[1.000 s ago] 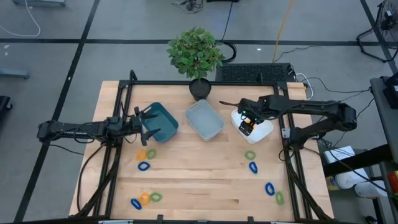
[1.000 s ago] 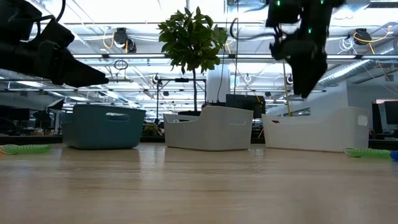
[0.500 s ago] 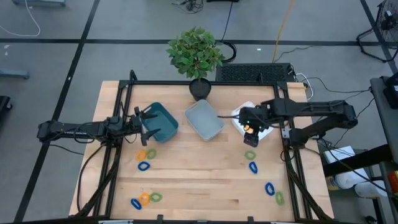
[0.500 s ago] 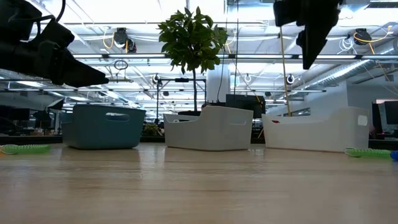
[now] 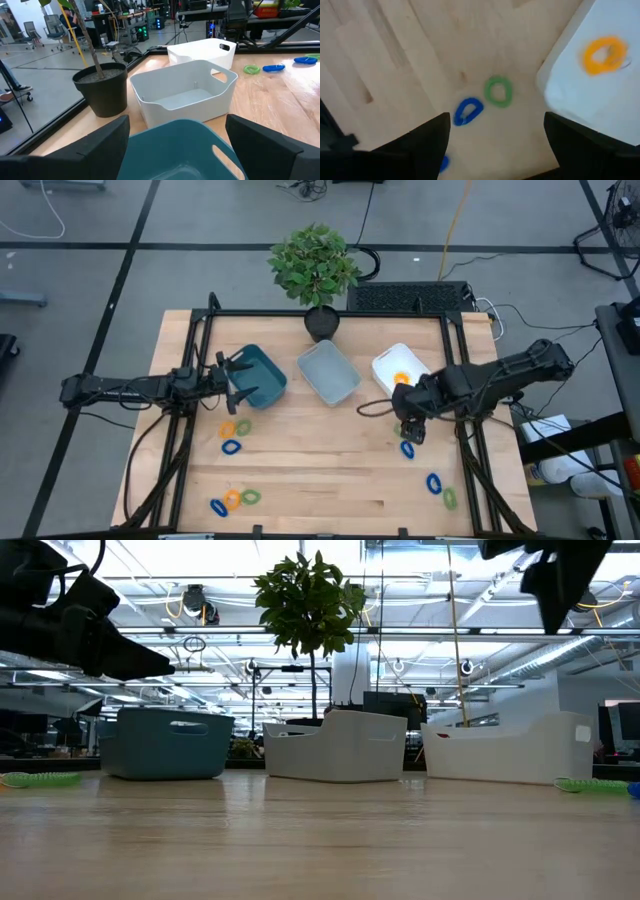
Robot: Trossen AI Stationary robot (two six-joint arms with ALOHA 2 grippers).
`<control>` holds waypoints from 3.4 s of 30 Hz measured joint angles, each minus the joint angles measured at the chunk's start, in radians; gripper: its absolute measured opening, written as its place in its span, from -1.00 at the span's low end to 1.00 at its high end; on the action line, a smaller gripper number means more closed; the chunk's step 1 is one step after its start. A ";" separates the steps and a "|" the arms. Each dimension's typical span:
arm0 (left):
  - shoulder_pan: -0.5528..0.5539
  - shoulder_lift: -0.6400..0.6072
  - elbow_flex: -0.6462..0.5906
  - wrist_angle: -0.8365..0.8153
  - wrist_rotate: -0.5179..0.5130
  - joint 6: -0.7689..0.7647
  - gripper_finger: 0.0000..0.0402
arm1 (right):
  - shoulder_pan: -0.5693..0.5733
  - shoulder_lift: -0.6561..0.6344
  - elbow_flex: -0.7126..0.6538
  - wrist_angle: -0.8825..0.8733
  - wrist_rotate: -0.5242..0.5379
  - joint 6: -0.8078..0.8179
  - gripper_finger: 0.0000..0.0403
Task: Sort spring keychains
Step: Put the bottom right blue spring keychain into the gray bin
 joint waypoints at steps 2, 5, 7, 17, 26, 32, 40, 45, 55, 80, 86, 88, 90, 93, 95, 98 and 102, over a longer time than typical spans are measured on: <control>0.000 0.000 0.000 0.000 0.000 0.000 0.67 | 0.039 0.004 0.000 0.002 0.002 0.084 0.52; 0.000 0.000 0.000 0.000 0.000 0.000 0.67 | 0.095 0.011 0.000 0.006 0.001 0.199 0.52; 0.000 0.000 0.000 0.000 0.000 0.000 0.67 | 0.132 0.018 0.000 0.012 0.001 0.263 0.52; 0.000 0.000 0.000 0.000 0.000 0.000 0.67 | 0.335 0.060 0.000 0.035 -0.001 0.500 0.52; 0.000 0.000 0.000 0.000 0.000 0.000 0.67 | 0.518 0.083 -0.087 0.052 -0.003 0.824 0.52; 0.000 0.000 0.000 0.000 0.000 0.000 0.67 | 0.592 0.083 -0.217 0.231 -0.058 0.897 0.52; 0.000 0.000 0.000 0.000 0.000 0.000 0.67 | 0.648 0.083 -0.388 0.450 -0.080 0.890 0.52; 0.000 0.000 0.000 0.000 0.000 0.000 0.67 | 0.664 0.083 -0.463 0.468 -0.176 0.922 0.52; 0.000 0.000 0.000 0.000 0.000 0.000 0.67 | 0.663 0.083 -0.506 0.472 -0.174 0.900 0.44; 0.000 0.000 0.000 0.000 0.000 0.000 0.67 | 0.629 0.252 -0.504 0.581 -0.146 0.851 -0.22; 0.000 0.000 0.000 0.000 0.000 0.000 0.67 | 0.628 0.252 -0.505 0.576 -0.131 0.856 -0.76; 0.000 0.000 0.000 0.000 0.000 0.000 0.67 | 0.628 0.252 -0.505 0.577 -0.129 0.862 -0.91; 0.000 0.000 0.000 0.000 0.000 0.000 0.67 | 0.628 0.253 -0.505 0.583 -0.129 0.869 -0.93; 0.000 0.000 0.000 0.000 0.000 0.000 0.67 | 0.620 0.253 -0.505 0.586 -0.143 0.878 -0.94; 0.000 0.000 0.000 0.000 0.000 0.000 0.67 | 0.614 0.253 -0.500 0.586 -0.164 0.868 -0.96; 0.000 0.000 0.000 0.000 0.000 0.000 0.67 | 0.598 0.253 -0.482 0.585 -0.179 0.840 -0.97; 0.000 0.000 0.000 0.000 0.000 0.000 0.67 | 0.577 0.258 -0.444 0.567 -0.180 0.787 -0.99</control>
